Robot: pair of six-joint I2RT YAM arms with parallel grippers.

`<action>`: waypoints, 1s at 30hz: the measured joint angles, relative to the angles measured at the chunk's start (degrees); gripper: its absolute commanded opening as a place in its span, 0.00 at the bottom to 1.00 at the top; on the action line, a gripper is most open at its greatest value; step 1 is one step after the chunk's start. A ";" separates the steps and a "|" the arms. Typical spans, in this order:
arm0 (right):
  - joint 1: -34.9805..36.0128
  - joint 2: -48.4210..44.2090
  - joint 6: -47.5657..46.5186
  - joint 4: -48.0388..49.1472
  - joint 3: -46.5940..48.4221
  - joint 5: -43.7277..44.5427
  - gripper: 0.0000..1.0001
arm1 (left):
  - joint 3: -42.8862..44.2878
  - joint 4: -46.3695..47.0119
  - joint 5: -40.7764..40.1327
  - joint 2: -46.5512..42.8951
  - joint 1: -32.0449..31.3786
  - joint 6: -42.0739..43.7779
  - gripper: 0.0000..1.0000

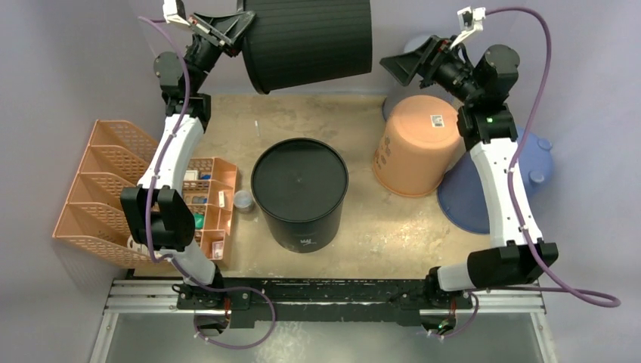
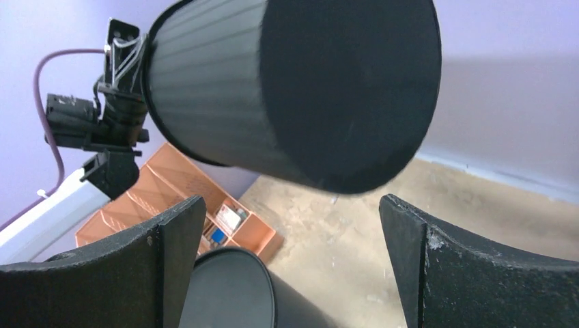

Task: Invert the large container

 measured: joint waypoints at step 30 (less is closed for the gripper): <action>1.36 5.99 11.89 22.10 5.31 -14.93 0.32 | -5.66 15.74 4.85 2.08 0.00 -13.05 0.00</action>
